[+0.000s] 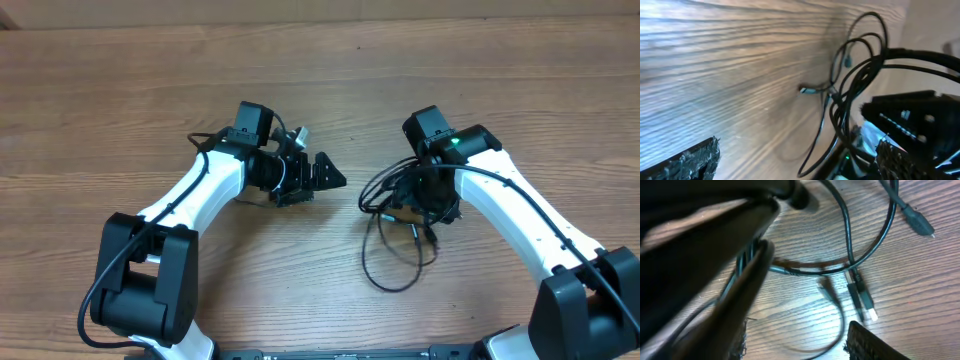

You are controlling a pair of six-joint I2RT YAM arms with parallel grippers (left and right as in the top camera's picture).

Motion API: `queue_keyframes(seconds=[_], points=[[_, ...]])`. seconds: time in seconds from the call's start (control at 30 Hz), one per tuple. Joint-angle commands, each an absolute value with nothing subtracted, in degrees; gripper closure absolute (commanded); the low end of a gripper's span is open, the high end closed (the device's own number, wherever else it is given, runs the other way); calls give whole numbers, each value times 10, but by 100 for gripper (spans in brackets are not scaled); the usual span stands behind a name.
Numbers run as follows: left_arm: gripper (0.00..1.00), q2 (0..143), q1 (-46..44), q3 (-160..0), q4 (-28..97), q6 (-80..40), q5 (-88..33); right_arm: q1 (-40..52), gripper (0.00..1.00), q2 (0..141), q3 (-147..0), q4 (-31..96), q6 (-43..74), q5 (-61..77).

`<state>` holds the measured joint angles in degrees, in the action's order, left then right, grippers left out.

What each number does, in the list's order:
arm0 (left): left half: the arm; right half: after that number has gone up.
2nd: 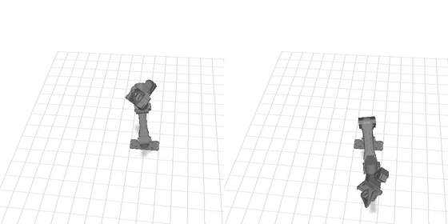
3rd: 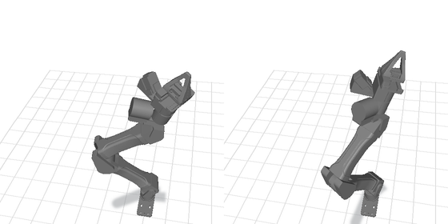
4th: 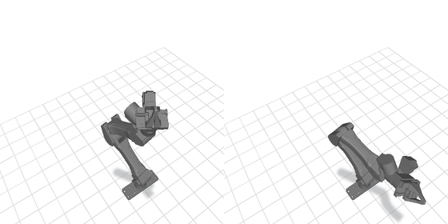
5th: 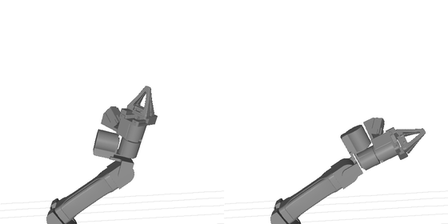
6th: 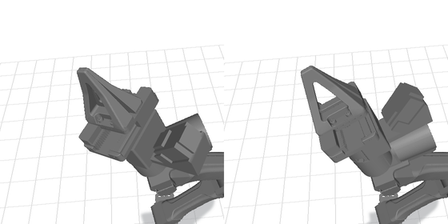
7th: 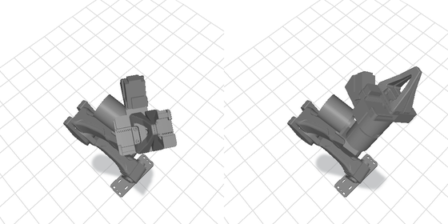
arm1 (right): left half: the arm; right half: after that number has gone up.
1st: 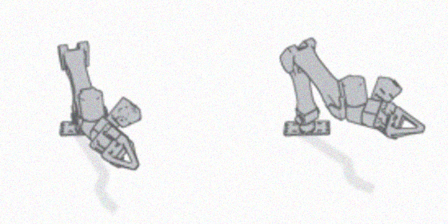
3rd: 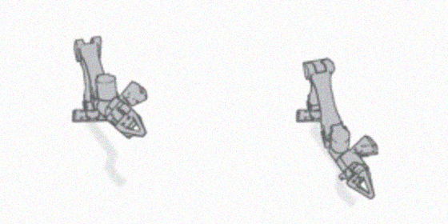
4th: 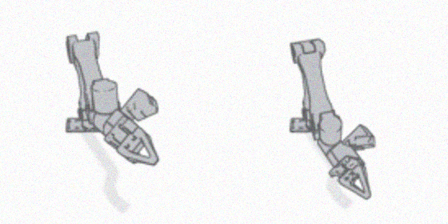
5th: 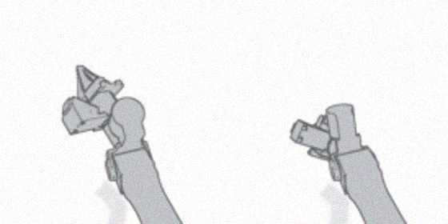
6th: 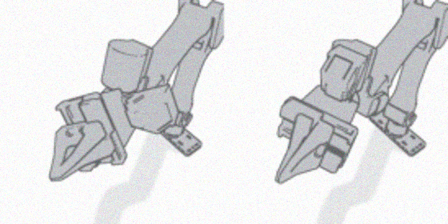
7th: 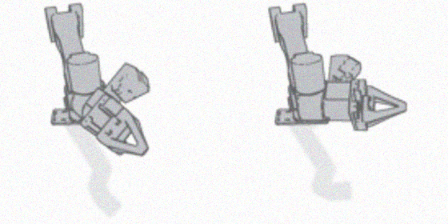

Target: Untangle cables

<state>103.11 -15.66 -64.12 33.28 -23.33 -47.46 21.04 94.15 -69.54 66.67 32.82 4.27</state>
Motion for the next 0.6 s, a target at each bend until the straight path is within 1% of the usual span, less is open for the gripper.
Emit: queue_keyframes(seconds=[0.0,0.03,0.13,0.17,0.27,0.37,0.43,0.57], points=[[0,1030,-154,-646,334,-214,-448,209,25,936,-708,666,324,49],[0,1030,-154,-646,335,-214,-448,209,24,936,-708,666,323,51],[0,1030,-154,-646,335,-214,-443,209,16,936,-708,682,249,89],[0,1030,-154,-646,335,-214,-443,209,13,936,-708,688,245,91],[0,1030,-153,-646,334,-214,-443,209,1,936,-708,731,192,93],[0,1030,-154,-646,334,-214,-423,209,0,936,-708,745,164,101],[0,1030,-154,-646,337,-214,-392,209,0,936,-708,761,102,142],[0,1030,-153,-646,343,-214,-348,209,0,936,-708,783,82,140]])
